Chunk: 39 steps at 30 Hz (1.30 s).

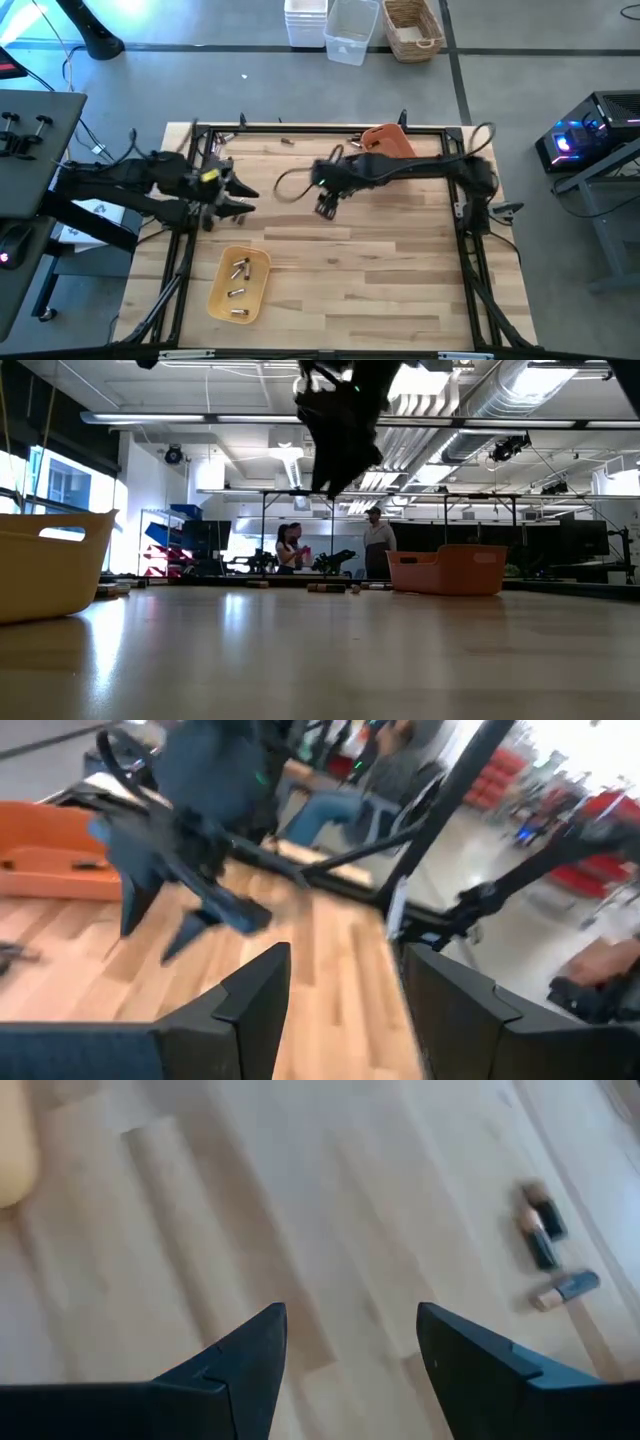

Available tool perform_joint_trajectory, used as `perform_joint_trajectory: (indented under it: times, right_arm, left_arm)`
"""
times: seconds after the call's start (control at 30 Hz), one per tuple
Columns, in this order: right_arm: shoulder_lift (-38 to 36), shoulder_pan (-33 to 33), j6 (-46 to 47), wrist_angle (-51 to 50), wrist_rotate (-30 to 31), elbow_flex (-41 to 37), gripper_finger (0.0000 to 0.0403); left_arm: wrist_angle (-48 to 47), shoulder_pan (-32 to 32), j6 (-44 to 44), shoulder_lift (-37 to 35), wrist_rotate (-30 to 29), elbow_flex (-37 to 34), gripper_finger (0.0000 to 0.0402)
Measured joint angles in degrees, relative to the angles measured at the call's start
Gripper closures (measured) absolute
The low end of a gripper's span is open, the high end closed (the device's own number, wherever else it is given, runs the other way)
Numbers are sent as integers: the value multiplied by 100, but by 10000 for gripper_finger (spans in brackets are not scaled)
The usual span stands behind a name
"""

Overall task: Sort batteries
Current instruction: Put the silver battery into the yellow bin

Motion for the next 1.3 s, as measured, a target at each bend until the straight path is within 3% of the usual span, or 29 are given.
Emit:
perform_joint_trajectory:
  times: [0.17, 0.33, 0.5, 0.67, 0.77, 0.93, 1.1, 1.3]
  right_arm:
    - [-858, -752, 142, 1619, -902, -1965, 185]
    - [-1100, -1355, -7, 2630, -1981, -2720, 185]
    - [-1084, -1600, -543, 3567, -2588, -2520, 185]
    - [-1084, -1819, -780, 3686, -2601, -1917, 185]
    - [-1083, -1956, -722, 3669, -2597, -1650, 185]
    - [-1084, -2095, -475, 3678, -2460, -1469, 185]
    - [-1077, -2125, -368, 3601, -2449, -1467, 185]
    - [-1077, -2042, -413, 3486, -2449, -1467, 185]
  left_arm:
    - [4, 115, 180, 382, -917, 0, 214]
    - [157, 600, -413, 685, -1909, 0, 214]
    - [149, 1156, -1037, 1043, -1818, 0, 214]
    - [-1249, 1915, -2128, 1558, -1605, -2, 214]
    - [-2197, 2647, -2261, 1890, -1304, -2, 214]
    - [-3146, 4185, -1375, 2626, -451, -2, 224]
    - [-3312, 5267, -304, 3635, -606, -2, 240]
    - [-3470, 5876, 523, 4481, -531, 356, 248]
